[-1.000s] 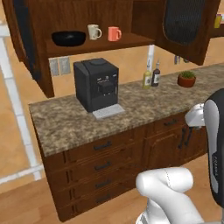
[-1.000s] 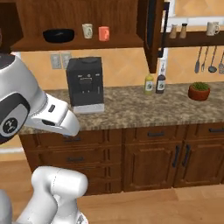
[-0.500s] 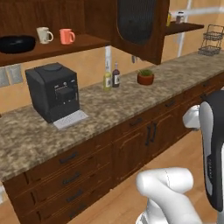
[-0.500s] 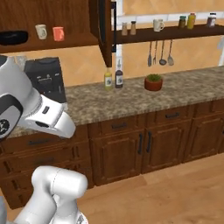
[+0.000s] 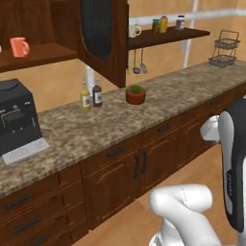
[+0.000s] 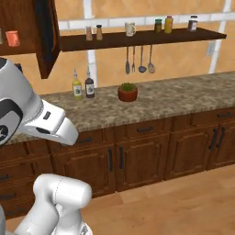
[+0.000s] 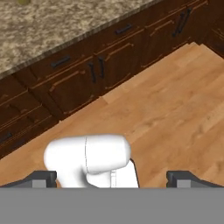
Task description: Gather all objects into one cabinet and sort the glasses and bowls to opposite sides.
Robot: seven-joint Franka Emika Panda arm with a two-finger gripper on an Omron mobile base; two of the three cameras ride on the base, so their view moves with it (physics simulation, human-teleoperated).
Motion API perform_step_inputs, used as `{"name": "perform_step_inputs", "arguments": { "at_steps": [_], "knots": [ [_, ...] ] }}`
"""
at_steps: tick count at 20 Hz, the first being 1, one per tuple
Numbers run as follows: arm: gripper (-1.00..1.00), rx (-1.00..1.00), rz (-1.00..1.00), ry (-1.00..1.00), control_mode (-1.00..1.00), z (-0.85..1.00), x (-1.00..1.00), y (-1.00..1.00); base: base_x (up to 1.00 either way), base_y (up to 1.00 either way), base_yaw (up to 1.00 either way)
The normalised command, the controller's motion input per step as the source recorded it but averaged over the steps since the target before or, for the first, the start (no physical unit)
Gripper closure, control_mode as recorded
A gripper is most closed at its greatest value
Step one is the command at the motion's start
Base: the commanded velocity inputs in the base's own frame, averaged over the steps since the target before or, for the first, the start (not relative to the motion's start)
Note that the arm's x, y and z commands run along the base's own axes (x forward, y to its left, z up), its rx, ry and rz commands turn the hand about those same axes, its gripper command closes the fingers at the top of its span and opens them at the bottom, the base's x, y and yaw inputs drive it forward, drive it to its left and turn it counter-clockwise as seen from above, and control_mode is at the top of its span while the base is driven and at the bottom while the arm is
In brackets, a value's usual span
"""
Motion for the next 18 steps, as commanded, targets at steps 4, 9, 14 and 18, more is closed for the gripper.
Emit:
{"name": "perform_step_inputs", "arguments": {
  "at_steps": [4,9,14,18],
  "knots": [
    [-1.00,0.00,0.00,0.00,1.00,0.00,0.00,0.00,0.65,-0.85,0.41],
    [-1.00,0.00,0.00,0.00,1.00,0.00,0.00,0.00,0.42,-0.96,0.51],
    [-1.00,0.00,0.00,0.00,1.00,0.00,0.00,0.00,0.60,-0.92,0.42],
    [-1.00,0.00,0.00,0.00,1.00,0.00,0.00,0.00,0.61,-0.65,0.38]
  ]
}}
